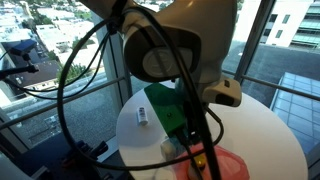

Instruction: Put the white and blue container in the orange plastic bag.

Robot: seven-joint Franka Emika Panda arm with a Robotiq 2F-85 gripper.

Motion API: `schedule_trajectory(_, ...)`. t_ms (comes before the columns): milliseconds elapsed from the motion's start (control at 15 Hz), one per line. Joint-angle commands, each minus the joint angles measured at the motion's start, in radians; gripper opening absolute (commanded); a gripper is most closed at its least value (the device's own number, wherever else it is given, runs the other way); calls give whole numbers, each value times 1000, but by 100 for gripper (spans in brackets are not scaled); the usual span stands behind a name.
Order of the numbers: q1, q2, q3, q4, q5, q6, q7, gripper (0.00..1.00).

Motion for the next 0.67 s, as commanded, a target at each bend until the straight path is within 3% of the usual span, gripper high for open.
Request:
schedule_trajectory(0, 7, 42, 7, 15, 48, 27, -28, 22)
schedule_trajectory(600, 2, 110, 16, 9, 110, 57, -57, 22)
